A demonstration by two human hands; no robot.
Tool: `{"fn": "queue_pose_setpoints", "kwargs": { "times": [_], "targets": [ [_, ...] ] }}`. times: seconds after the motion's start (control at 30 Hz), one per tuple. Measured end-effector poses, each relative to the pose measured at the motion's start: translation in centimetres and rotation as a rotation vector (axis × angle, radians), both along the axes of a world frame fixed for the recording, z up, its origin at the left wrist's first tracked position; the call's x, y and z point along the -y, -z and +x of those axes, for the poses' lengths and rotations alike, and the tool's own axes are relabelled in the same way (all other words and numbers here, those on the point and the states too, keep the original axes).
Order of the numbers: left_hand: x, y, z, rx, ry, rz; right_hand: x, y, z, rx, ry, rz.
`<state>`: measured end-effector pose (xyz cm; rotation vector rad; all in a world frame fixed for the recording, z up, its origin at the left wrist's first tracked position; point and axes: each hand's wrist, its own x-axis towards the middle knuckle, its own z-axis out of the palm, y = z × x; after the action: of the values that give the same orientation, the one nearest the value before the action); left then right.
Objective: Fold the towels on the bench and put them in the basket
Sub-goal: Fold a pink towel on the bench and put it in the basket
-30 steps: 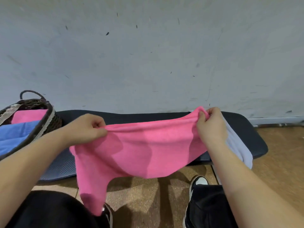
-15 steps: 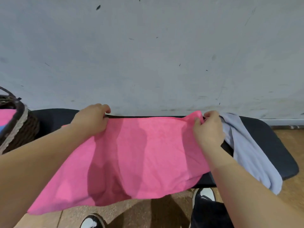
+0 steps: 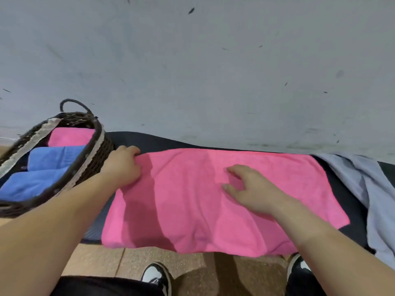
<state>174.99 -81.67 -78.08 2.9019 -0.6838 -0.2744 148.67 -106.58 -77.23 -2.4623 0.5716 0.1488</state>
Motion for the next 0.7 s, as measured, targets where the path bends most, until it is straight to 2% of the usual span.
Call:
{"fn": "queue_pose_setpoints", "kwargs": {
  "times": [0.17,0.27,0.33,0.4,0.47,0.5,0.6,0.7],
  "targets": [
    [0.1,-0.9,1.0,-0.146,-0.057,-0.055,-2.0,0.8,3.2,-0.144,0.012,-0.156],
    [0.2,-1.5,2.0,-0.085,-0.095,-0.1,-3.2,1.5,4.3,-0.247,0.054,-0.215],
    [0.3,-1.6,2.6,-0.027,-0.164,-0.212,-3.7,2.0,4.8,-0.297,0.066,-0.254],
    [0.9,-1.4,2.9,-0.059,-0.247,-0.412,-4.1,2.3,5.2,-0.312,0.072,-0.258],
    [1.7,-0.9,3.2,-0.053,-0.294,-0.575,-4.3,2.4,5.3,-0.269,0.081,-0.249],
    [2.0,-0.7,3.1,-0.054,-0.294,-0.598,-4.3,2.3,5.3,-0.232,0.085,-0.244],
    [2.4,-0.6,1.8,-0.078,-0.131,-0.509,-4.3,1.6,5.0,-0.159,0.069,-0.255],
    [2.3,-0.6,-1.1,-0.113,0.042,-0.256,-4.7,0.5,3.9,-0.275,0.03,-0.28]
  ]
}}
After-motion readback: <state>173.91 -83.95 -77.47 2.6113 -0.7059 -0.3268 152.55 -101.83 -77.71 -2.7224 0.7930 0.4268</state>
